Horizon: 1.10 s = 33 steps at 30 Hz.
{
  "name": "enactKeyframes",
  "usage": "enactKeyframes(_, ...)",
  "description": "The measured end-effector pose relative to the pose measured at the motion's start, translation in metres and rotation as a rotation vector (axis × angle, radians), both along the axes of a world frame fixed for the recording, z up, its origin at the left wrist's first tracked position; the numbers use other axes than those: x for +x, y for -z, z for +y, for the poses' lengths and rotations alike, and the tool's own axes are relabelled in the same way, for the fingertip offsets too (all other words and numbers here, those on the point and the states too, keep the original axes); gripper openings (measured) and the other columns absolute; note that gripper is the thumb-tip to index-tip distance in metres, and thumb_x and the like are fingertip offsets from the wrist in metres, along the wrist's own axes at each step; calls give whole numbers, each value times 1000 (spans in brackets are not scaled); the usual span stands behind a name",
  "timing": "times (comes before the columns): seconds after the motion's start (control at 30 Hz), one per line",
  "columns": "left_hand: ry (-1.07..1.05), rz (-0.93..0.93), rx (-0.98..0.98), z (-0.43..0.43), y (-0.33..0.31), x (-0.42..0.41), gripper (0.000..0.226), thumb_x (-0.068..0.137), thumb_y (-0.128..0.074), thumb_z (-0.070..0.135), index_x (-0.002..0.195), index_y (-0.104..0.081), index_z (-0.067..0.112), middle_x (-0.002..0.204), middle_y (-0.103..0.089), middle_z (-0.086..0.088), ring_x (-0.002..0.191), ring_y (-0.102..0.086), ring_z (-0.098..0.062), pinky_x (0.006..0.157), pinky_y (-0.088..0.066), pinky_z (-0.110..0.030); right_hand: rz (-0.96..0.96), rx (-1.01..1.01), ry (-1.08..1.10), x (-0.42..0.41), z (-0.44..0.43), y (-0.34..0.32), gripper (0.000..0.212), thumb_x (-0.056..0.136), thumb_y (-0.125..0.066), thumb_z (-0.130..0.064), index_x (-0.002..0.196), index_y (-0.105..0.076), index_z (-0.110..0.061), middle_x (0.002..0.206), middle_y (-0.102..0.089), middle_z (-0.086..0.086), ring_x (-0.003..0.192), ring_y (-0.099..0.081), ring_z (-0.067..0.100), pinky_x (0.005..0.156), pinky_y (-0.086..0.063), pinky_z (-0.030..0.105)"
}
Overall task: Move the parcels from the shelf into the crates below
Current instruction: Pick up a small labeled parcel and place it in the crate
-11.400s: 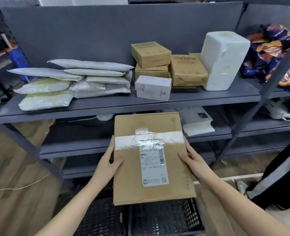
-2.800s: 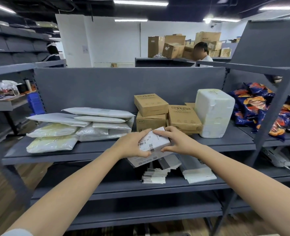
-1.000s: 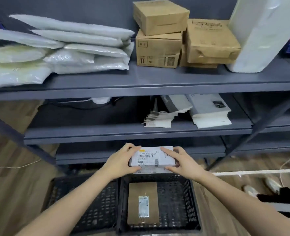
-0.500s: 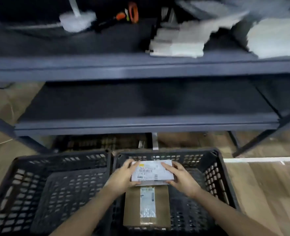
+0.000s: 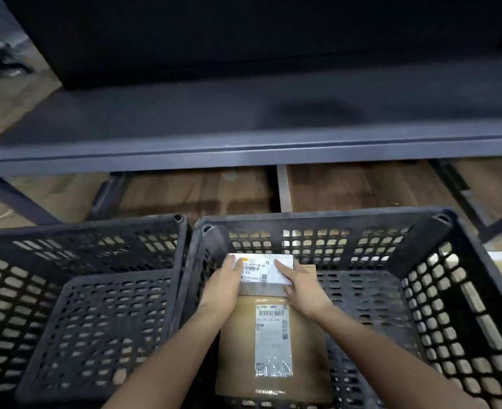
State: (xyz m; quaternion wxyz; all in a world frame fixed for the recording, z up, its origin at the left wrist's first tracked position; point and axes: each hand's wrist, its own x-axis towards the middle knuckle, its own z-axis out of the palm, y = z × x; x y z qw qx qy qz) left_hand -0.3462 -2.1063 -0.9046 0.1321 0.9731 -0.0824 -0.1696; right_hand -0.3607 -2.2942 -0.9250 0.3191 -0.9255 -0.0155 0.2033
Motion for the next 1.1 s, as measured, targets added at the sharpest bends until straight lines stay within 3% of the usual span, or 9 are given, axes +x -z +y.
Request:
enactKeyframes(0.13,-58,-73,86,-1,4,-1,55,98,-35,-1,149,-17,8,157,-16,-9,146,-12,-26,113,-26,-32,33,-85,-77,7,6,-1,74,95,-37,2,149,-13,-42,159,8,8,113,-59,27,83,-52,28)
enactKeyframes(0.23,26,-155,164,-2,4,0,60,96,-36,-2,150,-11,7,158,-12,-8,147,-1,-23,113,-25,-27,-94,-335,-117,9,6,-8,89,85,-40,16,150,-10,-37,159,11,8,143,-25,30,92,-47,31)
enactKeyframes(0.4,31,-192,217,-7,4,-1,78,92,-37,-11,144,21,2,157,15,-13,146,10,-22,116,-19,-26,-399,-535,-294,13,7,1,89,31,-92,-4,116,-68,-16,122,-65,12,112,-63,27,84,-54,34)
enactKeyframes(0.5,42,-150,259,-9,8,-6,87,84,-53,-13,145,9,-6,157,5,-20,147,-2,-29,117,-17,-30,-348,-429,-290,14,13,5,91,60,-80,2,141,-43,-18,151,-33,7,138,-25,19,96,-48,30)
enactKeyframes(0.57,97,-136,303,-6,24,-2,87,57,-75,-18,135,-36,-15,143,-36,-29,132,-41,-36,103,-41,-36,-285,-424,-349,14,14,10,86,87,-47,12,152,-4,-24,153,17,-4,138,17,14,98,-43,28)
enactKeyframes(0.63,147,-186,333,-6,34,-4,63,57,-64,-23,119,-57,-13,128,-53,-29,113,-59,-39,89,-50,-43,-222,-406,-326,13,16,8,84,90,-34,14,151,9,-25,151,27,-7,142,24,16,104,-38,30)
enactKeyframes(0.73,153,-183,260,-5,31,1,62,81,-17,-18,143,-14,-13,152,-8,-25,142,-19,-39,115,-20,-39,-220,-431,-330,11,20,6,79,92,-32,11,151,10,-21,158,18,0,146,17,21,117,-5,30)
enactKeyframes(0.8,133,-73,305,-4,27,0,65,89,-18,-17,145,12,-4,155,16,-19,145,11,-32,120,0,-36,-228,-463,-336,11,20,2,77,93,-31,10,151,8,-20,159,15,1,146,15,21,117,-8,31)
enactKeyframes(1.1,93,35,302,-7,15,7,60,96,-19,-9,148,11,0,157,16,-16,146,12,-26,120,-5,-32,-267,-496,-436,7,14,-9,66,96,-30,6,151,2,-9,159,9,11,147,8,22,113,10,29)
